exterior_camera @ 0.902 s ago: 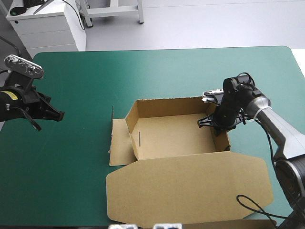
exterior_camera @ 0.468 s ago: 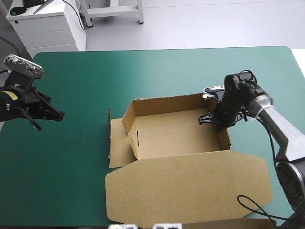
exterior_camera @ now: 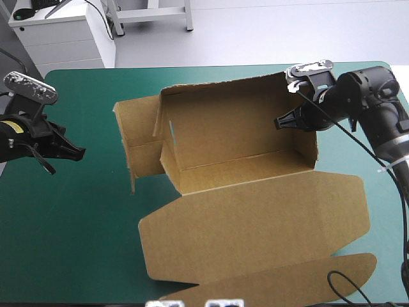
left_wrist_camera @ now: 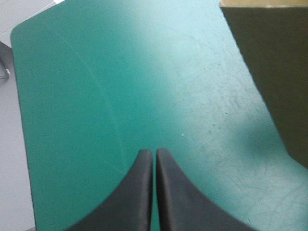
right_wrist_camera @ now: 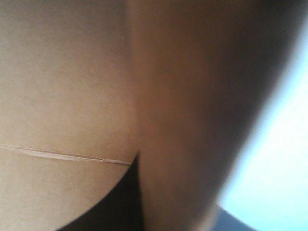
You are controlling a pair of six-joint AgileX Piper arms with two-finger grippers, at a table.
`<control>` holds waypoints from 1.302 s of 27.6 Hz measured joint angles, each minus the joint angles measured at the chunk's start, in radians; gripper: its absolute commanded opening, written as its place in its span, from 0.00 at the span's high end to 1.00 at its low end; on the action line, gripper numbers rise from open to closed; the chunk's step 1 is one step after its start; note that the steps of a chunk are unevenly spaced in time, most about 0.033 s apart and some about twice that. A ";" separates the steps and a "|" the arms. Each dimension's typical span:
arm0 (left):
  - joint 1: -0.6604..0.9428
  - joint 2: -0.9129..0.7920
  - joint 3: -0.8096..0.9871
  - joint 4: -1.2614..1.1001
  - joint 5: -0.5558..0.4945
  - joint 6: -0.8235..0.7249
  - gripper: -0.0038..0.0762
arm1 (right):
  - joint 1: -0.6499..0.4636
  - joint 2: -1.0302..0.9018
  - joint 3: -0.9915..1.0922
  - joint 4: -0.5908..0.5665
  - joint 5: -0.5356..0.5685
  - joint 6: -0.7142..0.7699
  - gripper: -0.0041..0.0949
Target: Fold the box
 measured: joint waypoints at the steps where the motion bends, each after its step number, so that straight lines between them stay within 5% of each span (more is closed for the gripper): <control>1: 0.000 -0.001 0.007 0.015 -0.016 -0.010 0.94 | 0.000 -0.012 -0.004 0.001 0.001 -0.005 0.98; 10: 0.000 -0.001 0.139 0.262 -0.170 -0.189 0.94 | 0.000 -0.090 -0.008 -0.001 0.002 -0.029 0.98; 20: 0.042 0.003 0.424 0.218 -0.478 -0.264 0.93 | 0.000 -0.153 -0.008 -0.001 0.002 -0.036 0.98; 31: 0.078 0.003 0.500 -0.383 -0.613 0.174 0.93 | 0.000 -0.163 -0.124 0.004 0.002 -0.048 0.98; 36: 0.078 0.003 0.500 -0.513 -0.638 0.245 0.93 | 0.000 -0.163 -0.142 0.010 0.002 -0.048 0.98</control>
